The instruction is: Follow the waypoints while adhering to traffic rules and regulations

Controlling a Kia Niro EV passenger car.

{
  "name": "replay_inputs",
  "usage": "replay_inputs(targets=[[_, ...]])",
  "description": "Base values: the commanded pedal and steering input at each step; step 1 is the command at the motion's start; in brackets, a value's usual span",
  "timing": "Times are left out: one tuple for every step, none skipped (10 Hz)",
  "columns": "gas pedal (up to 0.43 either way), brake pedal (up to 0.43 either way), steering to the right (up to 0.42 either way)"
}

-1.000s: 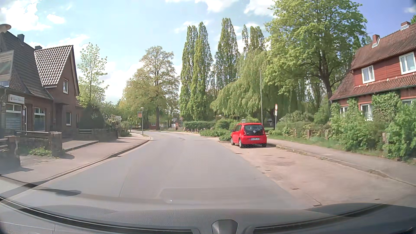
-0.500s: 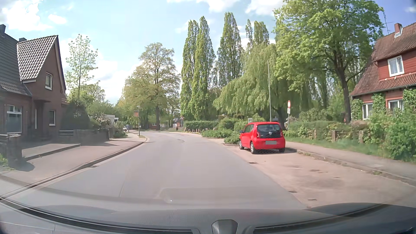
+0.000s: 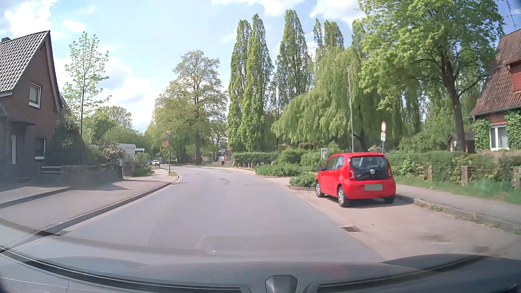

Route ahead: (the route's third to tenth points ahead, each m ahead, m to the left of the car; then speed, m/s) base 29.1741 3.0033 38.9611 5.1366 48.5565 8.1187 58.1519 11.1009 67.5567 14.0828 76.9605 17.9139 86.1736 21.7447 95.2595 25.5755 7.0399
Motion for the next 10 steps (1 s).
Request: replay_inputs(targets=[[0.079, 0.0, -0.016], [0.079, 0.0, -0.016], [0.079, 0.0, -0.017], [0.079, 0.0, -0.019], [0.079, 0.0, -0.022], [0.067, 0.0, -0.023], [0.067, 0.0, -0.023], [0.067, 0.0, -0.023], [0.067, 0.0, -0.022], [0.067, 0.0, -0.019]])
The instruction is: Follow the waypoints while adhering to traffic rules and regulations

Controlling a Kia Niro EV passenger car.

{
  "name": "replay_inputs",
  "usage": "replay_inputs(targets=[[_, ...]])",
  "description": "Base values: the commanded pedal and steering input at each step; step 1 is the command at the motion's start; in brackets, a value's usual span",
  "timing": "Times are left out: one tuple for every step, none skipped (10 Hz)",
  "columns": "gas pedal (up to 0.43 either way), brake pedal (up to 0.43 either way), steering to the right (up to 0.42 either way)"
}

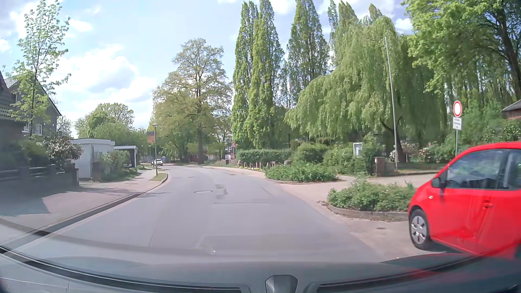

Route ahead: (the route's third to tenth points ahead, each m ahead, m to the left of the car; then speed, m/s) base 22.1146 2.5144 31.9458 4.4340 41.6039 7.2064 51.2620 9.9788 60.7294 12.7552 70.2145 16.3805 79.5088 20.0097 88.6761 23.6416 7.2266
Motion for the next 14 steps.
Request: replay_inputs(targets=[[0.067, 0.0, -0.016], [0.059, 0.0, -0.016], [0.059, 0.0, -0.016], [0.059, 0.0, -0.016], [0.059, 0.0, -0.018], [0.059, 0.0, -0.02], [0.059, 0.0, -0.024], [0.059, 0.0, -0.025], [0.059, 0.0, -0.026], [0.059, 0.0, -0.028], [0.059, 0.0, -0.031], [0.059, 0.0, -0.033], [0.059, 0.0, -0.035], [0.059, 0.0, -0.04]])
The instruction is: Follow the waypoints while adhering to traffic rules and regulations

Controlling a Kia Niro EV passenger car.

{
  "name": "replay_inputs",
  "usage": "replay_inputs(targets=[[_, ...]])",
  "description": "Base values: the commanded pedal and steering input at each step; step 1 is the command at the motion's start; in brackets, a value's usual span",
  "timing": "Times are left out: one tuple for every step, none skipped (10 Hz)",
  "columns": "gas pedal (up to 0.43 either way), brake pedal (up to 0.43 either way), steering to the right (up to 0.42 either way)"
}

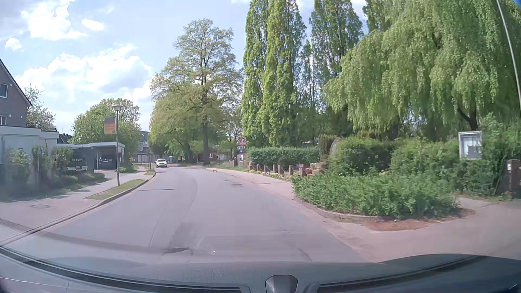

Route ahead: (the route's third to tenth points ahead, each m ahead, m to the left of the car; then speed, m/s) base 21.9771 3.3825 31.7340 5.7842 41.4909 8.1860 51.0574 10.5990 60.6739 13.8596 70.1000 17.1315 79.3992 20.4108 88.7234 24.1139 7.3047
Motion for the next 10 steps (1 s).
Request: replay_inputs(targets=[[0.059, 0.0, -0.043], [0.059, 0.0, -0.044], [0.059, 0.0, -0.044], [0.047, 0.0, -0.045], [0.047, 0.0, -0.048], [0.047, 0.0, -0.05], [0.047, 0.0, -0.055], [0.047, 0.0, -0.059], [0.047, 0.0, -0.063], [0.047, 0.0, -0.064]])
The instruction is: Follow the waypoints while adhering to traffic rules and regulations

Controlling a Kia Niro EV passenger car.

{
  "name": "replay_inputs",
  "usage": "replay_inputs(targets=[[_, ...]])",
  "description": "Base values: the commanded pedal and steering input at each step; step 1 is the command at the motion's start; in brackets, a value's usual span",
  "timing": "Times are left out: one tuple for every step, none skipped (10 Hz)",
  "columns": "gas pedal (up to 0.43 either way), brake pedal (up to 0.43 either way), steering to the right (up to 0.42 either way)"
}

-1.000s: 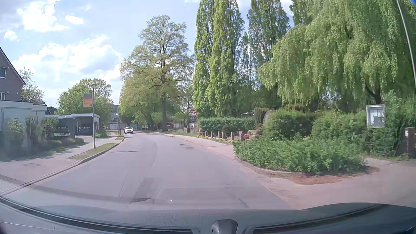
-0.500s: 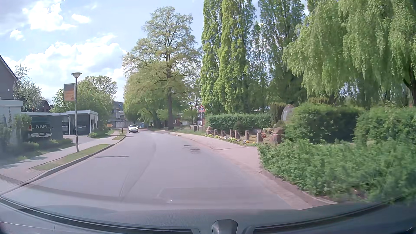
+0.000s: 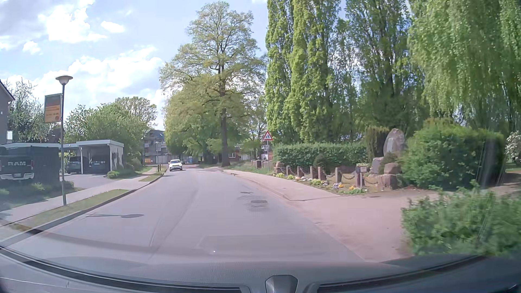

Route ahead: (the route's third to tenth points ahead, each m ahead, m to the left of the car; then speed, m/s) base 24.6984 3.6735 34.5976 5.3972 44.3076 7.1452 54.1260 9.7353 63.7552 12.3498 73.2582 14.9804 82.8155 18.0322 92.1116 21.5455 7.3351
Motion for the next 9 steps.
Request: replay_inputs(targets=[[0.047, 0.0, -0.064], [0.047, 0.0, -0.064], [0.047, 0.0, -0.061], [0.047, 0.0, -0.058], [0.047, 0.0, -0.054], [0.047, 0.0, -0.048], [0.047, 0.0, -0.041], [0.047, 0.0, -0.038], [0.047, 0.0, -0.037]])
